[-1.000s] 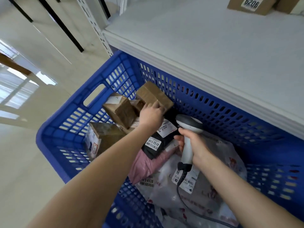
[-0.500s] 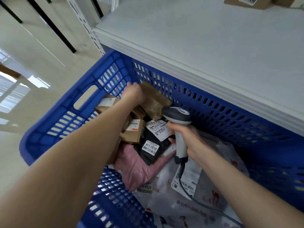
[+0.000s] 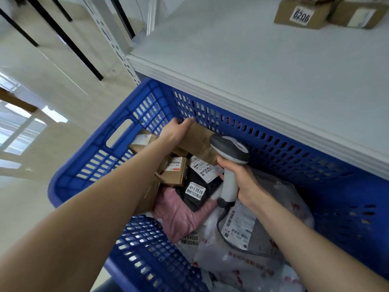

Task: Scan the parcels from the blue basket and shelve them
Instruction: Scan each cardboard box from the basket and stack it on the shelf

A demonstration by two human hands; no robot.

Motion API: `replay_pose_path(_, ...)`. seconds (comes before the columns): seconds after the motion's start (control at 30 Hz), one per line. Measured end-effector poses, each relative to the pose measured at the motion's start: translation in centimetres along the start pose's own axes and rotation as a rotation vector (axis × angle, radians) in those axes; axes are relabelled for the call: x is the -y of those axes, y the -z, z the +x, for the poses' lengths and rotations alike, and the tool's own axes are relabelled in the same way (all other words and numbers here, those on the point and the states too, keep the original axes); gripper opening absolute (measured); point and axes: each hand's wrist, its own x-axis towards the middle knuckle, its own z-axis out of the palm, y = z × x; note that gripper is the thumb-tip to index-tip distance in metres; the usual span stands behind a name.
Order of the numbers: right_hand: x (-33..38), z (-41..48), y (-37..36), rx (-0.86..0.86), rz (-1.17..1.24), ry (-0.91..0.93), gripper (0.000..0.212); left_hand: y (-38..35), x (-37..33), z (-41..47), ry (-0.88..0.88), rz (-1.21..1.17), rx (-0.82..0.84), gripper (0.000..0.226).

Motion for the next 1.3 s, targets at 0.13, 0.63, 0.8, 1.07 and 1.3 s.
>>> replay_pose_path(0.13,1.3,-6.2,2.2,-0.091,0.017,0.091,0.048,0.2,-1.0,-5.6,0.145,-0.390,0.021,0.070)
replay_pose_path(0.63,10.6,-24.5,7.0,-0.342,0.183,0.293,0.013,3.2,-5.8,-25.3,-0.200,-0.707,0.491,0.046)
replay_pose_path(0.8,10.6,-28.1,8.0,-0.311,0.154,0.329,0.014,4.8,-6.3,-28.6,-0.159,-0.723,0.510,0.042)
replay_pose_path(1.07,11.0,-31.8,9.6,-0.201,0.139,0.304,0.015,6.5,-8.3,-32.1,-0.266,-0.589,0.425,0.054)
replay_pose_path(1.3,9.2,-34.2,8.6,-0.296,0.231,0.295,0.017,1.3,-7.5,-35.4,-0.187,-0.760,0.499,0.032)
